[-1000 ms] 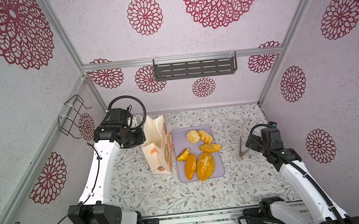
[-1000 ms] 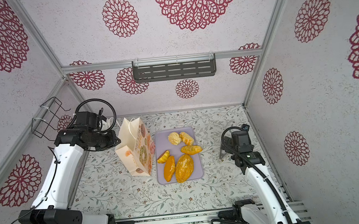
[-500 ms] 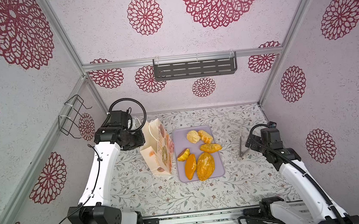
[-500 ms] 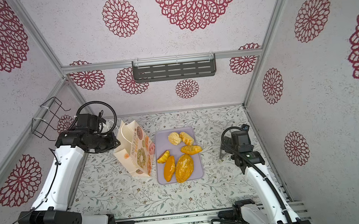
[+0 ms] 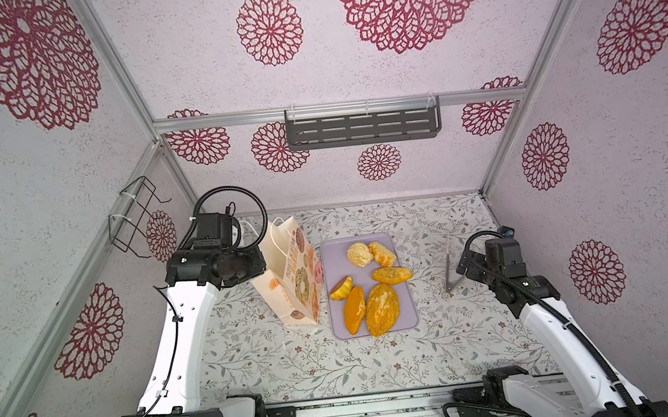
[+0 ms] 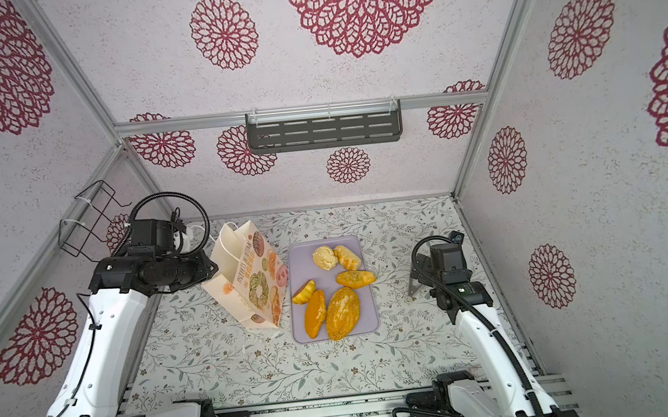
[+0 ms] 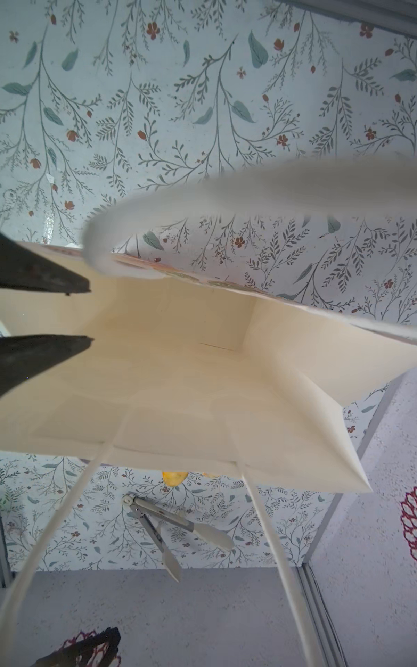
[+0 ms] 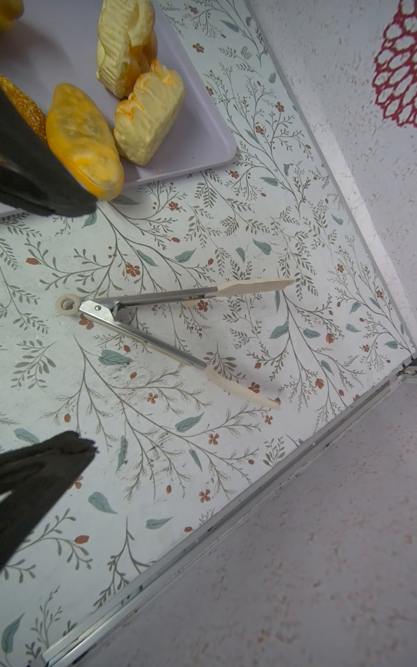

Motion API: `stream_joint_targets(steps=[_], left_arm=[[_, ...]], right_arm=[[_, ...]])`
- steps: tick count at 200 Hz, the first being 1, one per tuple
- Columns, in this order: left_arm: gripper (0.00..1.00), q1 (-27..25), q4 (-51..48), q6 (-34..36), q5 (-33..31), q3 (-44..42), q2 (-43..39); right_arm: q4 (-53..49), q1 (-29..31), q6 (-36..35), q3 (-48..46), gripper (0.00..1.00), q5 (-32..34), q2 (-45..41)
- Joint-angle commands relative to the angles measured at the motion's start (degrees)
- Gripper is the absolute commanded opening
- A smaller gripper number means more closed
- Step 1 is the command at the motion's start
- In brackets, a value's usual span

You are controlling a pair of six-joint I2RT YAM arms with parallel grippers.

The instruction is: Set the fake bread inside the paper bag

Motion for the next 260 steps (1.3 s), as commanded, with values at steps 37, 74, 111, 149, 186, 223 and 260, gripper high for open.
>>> stream_joint_targets(steps=[37,74,111,149,186,223,260], left_arm=[[0.82,0.01,2.07,-3.37,-1.75,3.19,-3.16],[0.97,1.13,2.86,-5.74,-4.85,7.10,-5.03],[0.97,4.49,4.70,-7.43,-5.75,8.56,-5.93],[0.97,6.41,9.92,-7.81,-3.58,5.20,-4.27],[1.00,6.67,16.09,-7.60,-1.59,2.82,-1.99],[0.84,6.71,19.50,-7.68,0.71,2.66,1.13],[0.31,6.75,21.06,-6.89,-0.22,2.35,2.31]], right_arm=[[1.40,0.24,1.10,0.50,0.99,0.07,0.10],[1.45,0.18,0.76,0.36,0.99,0.24,-0.33],[1.57,0.22,0.03,-0.13,0.99,0.14,-0.77],[1.28,0.24,-1.03,-0.47,0.99,0.75,-1.11],[-0.06,0.24,-0.88,-0.77,0.99,0.56,-1.21],[-1.62,0.15,-0.82,-1.43,0.99,0.72,-0.49],[-3.76,0.04,-0.26,-1.80,0.99,-0.15,1.64]])
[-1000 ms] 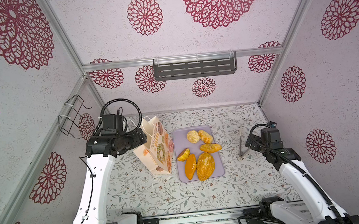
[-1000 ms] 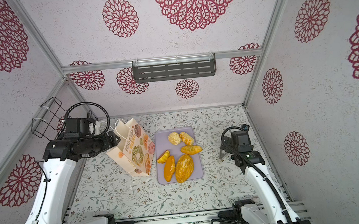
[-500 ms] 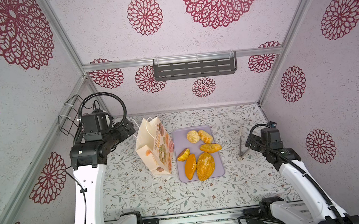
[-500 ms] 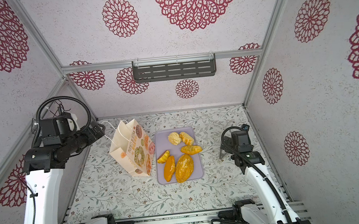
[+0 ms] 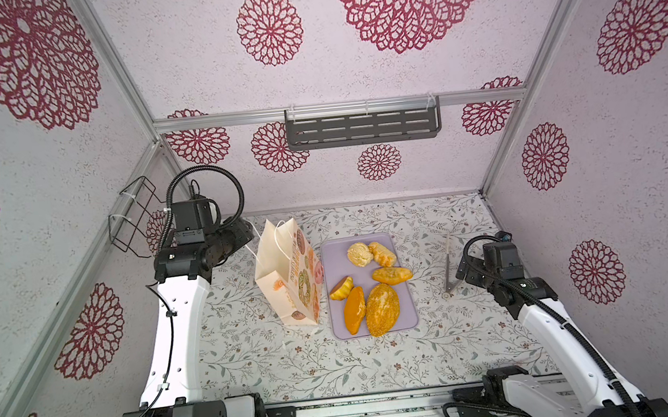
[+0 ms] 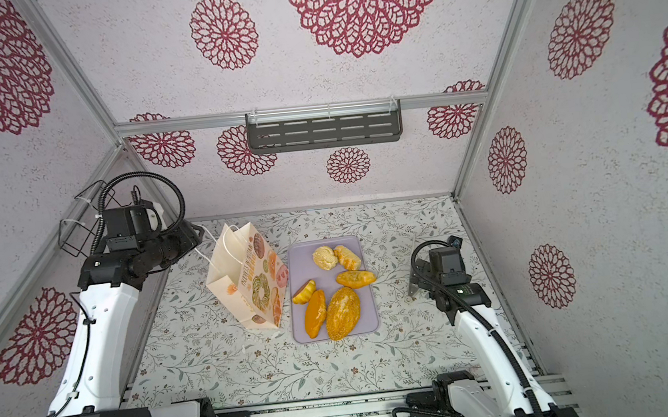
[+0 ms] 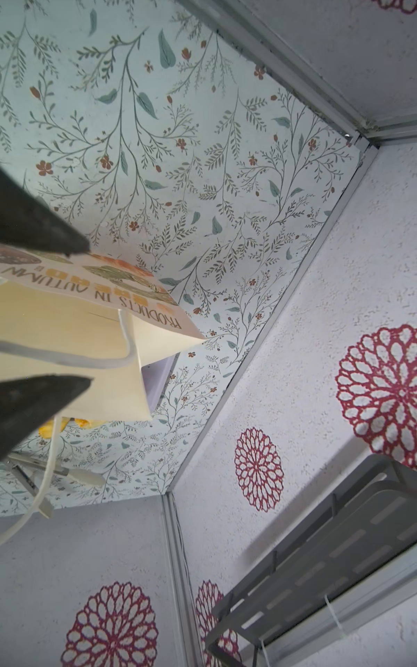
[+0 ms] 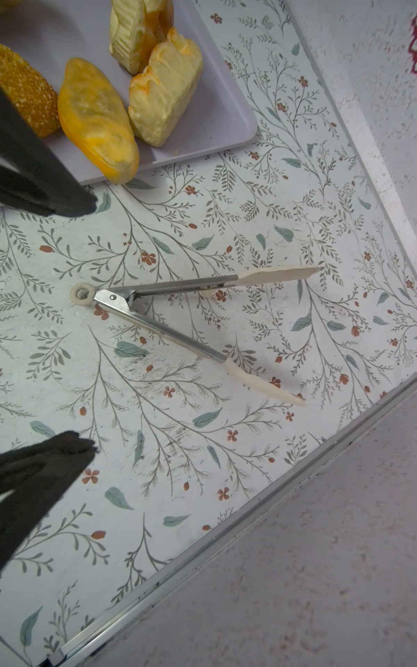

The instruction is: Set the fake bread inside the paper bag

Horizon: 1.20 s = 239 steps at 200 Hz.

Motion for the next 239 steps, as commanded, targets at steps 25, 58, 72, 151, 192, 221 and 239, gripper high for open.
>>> stream_joint_targets(steps=[25,58,72,151,192,221,239], left_arm=[[0.21,0.40,4.33,1.68,0.48,-0.78,0.69],[0.00,0.53,4.17,2.41,0.65,0.22,1.51],[0.00,0.58,3.59,2.58,0.93,1.50,1.79],[0.00,0.75,3.07,4.78,-0.21,7.04,2.36],[0.00,0.75,4.65,4.32,2.41,5.91,2.81],[0.00,0.75,6.90,3.64,4.92,3.29,2.37],[0.00,0.70,7.53,3.08,6.21,2.26,2.50]], right_arm=[[-3.12,0.07,-0.07,-0.24,0.99,0.24,2.14],[-3.76,-0.04,0.98,0.12,0.99,0.69,2.26],[-4.41,-0.19,1.62,0.27,0.99,0.89,2.81],[-4.33,-0.64,3.75,-0.25,0.99,-0.14,11.05],[0.90,-0.69,4.28,-1.05,0.99,-1.20,14.47],[3.53,-0.64,4.30,0.16,0.99,-1.34,18.31],[4.94,-0.64,4.12,1.22,0.99,-1.26,21.45]])
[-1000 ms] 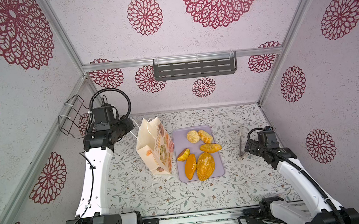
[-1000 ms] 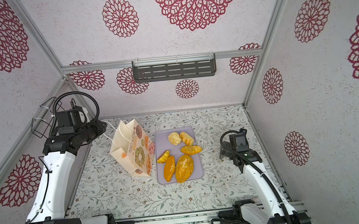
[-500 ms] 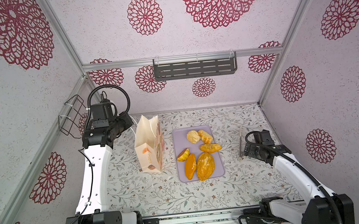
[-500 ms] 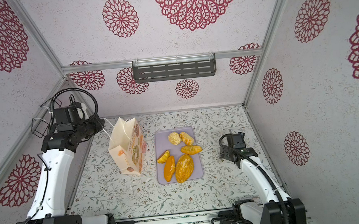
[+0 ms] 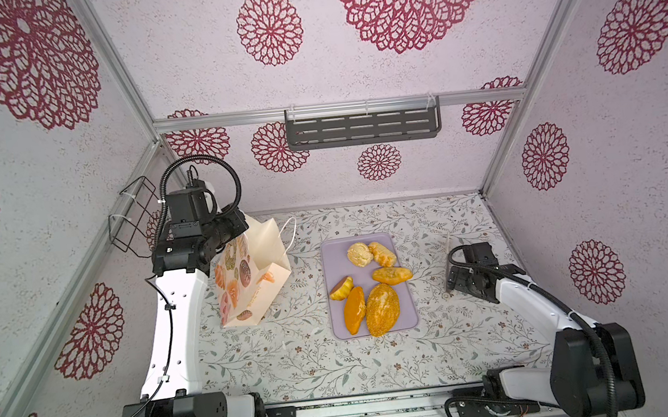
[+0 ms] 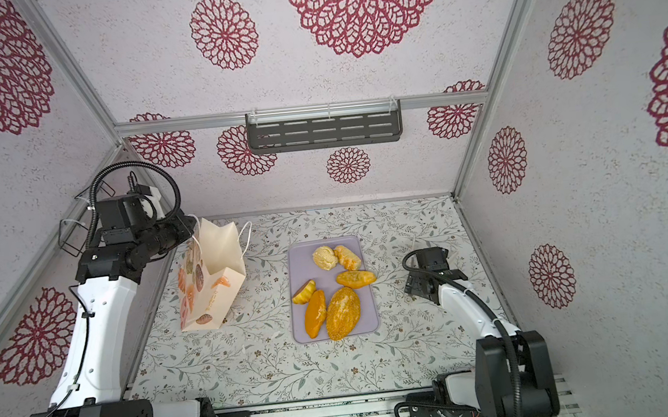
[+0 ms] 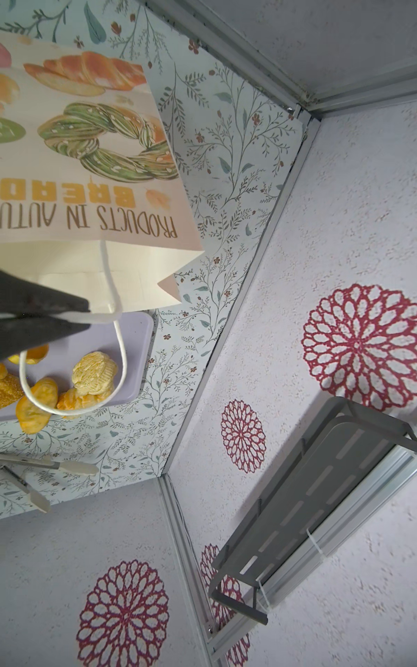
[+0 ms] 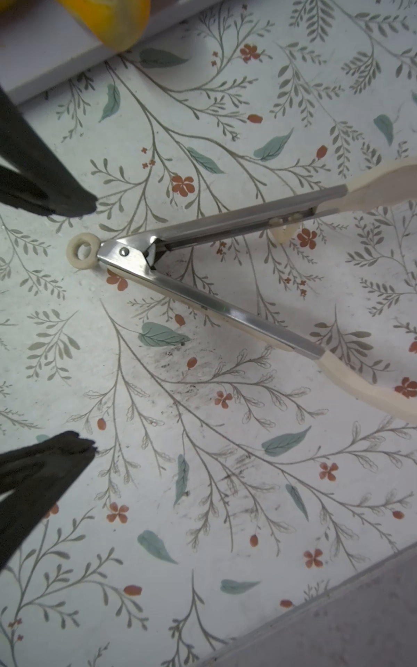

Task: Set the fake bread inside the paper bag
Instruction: 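Lower the right gripper onto the metal tongs and grasp them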

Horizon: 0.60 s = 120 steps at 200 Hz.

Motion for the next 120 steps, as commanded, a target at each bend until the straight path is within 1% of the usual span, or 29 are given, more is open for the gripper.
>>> stream_joint_targets(steps=[1,41,60,99,120], left_arm=[[0.00,0.35,3.03,-0.33,3.05,-1.24,0.18],[0.00,0.20,4.01,-1.21,4.65,-3.12,-0.63],[0.00,-0.08,5.15,-1.99,6.07,-3.93,-1.22],[0.00,-0.78,5.82,-1.96,6.31,-4.65,-2.56],[0.00,-0.85,5.89,-2.01,6.23,-4.81,-3.20]], right_arm=[[2.88,-0.25,1.39,2.20,0.99,0.10,2.85],[5.16,-0.25,1.30,5.30,0.99,1.00,9.15],[6.40,-0.24,1.82,6.83,0.97,0.94,11.42],[5.23,-0.16,3.01,11.56,0.93,1.37,17.58],[3.51,-0.16,4.30,13.08,0.92,3.66,19.73]])
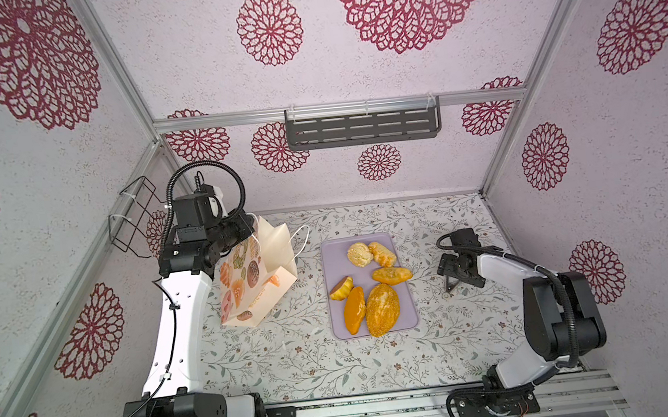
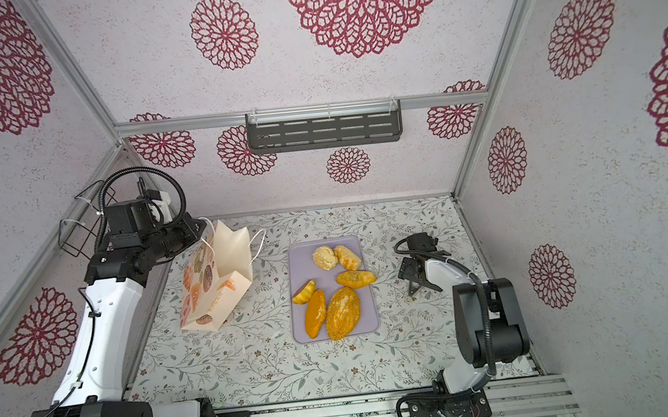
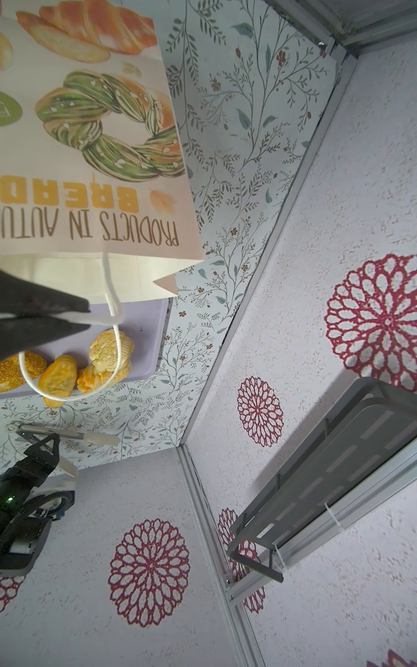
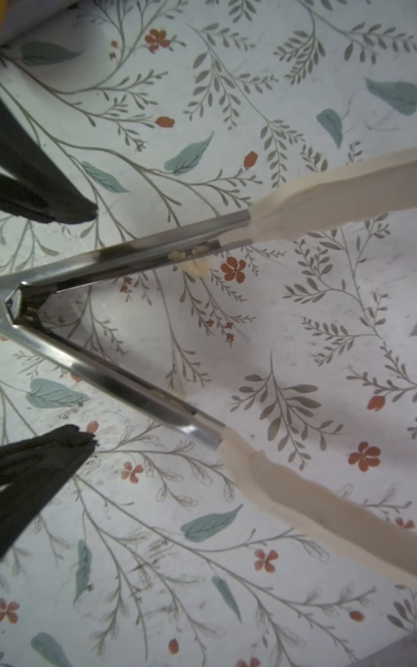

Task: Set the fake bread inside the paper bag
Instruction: 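Lower the right gripper onto the metal tongs and grasp them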

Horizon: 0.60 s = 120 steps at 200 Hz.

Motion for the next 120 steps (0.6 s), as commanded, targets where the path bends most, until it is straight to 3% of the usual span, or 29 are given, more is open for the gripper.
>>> stream_joint_targets(steps=[1,56,120], left_arm=[[0.00,-0.29,2.18,0.11,0.79,-0.27,-2.08],[0.00,-0.37,2.45,0.02,0.86,-0.69,-3.23],[0.00,-0.48,2.35,0.07,0.83,-0.95,-3.18]], right_arm=[[-2.27,-0.16,2.73,2.29,0.92,3.68,1.52],[-1.57,0.42,4.22,2.21,0.89,2.85,2.78],[-2.00,0.87,4.29,4.60,0.92,3.97,5.78]])
